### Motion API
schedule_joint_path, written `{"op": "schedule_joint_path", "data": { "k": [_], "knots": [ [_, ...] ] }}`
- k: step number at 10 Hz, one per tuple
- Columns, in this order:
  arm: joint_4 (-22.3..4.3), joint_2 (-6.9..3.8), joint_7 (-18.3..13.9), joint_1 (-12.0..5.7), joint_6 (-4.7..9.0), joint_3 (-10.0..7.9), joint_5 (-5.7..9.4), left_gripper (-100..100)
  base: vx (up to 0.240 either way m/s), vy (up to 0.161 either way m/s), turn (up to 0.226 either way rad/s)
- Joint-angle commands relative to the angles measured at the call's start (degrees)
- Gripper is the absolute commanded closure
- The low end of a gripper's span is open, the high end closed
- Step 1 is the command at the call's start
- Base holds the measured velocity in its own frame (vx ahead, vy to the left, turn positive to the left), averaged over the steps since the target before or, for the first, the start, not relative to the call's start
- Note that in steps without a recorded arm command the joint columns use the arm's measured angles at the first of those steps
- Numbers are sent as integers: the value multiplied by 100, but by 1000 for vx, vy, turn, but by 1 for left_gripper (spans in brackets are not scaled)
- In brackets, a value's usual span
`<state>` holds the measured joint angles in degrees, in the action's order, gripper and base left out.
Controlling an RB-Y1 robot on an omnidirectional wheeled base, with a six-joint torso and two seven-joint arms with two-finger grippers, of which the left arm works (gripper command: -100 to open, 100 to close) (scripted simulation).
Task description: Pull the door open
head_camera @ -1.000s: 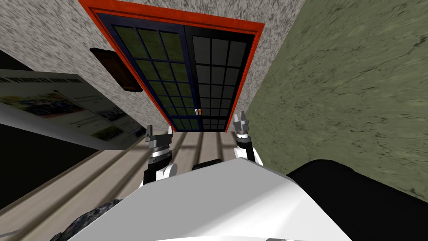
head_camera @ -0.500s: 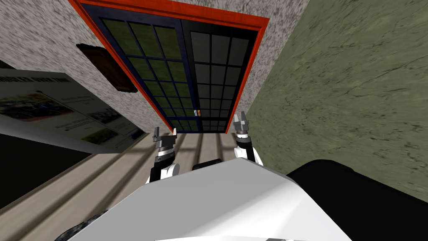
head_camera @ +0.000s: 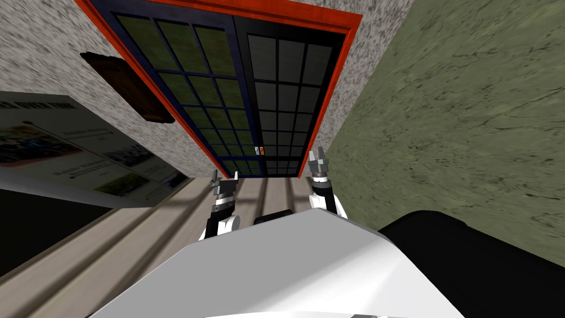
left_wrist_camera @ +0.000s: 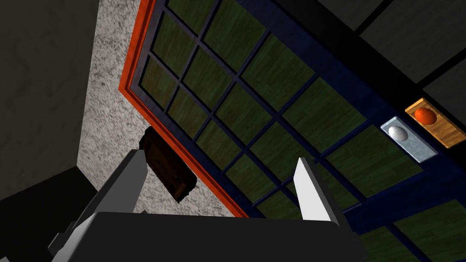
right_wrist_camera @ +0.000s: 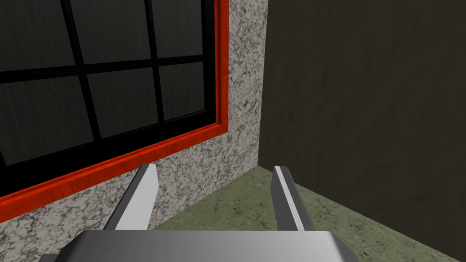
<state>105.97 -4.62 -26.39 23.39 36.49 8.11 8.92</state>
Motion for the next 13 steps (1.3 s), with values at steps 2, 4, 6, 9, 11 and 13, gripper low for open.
{"op": "schedule_joint_path", "data": {
  "k": [2, 4, 6, 9, 11, 13],
  "knots": [
    [-258, -20, -256, -64, 39, 78, 37, -100, 91, -17, -11],
    [-478, -36, -448, -131, 73, 130, 66, -100, 93, -1, -9],
    [-709, -46, -649, -203, 110, 186, 97, -100, 101, -6, -13],
    [-1055, -62, -950, -310, 165, 270, 144, -100, 100, -7, -10],
    [-1291, -68, -1156, -384, 202, 327, 175, -100, 96, -10, -11],
    [-1528, -71, -1363, -459, 239, 385, 207, -100, 102, 13, -10]
  ]
}}
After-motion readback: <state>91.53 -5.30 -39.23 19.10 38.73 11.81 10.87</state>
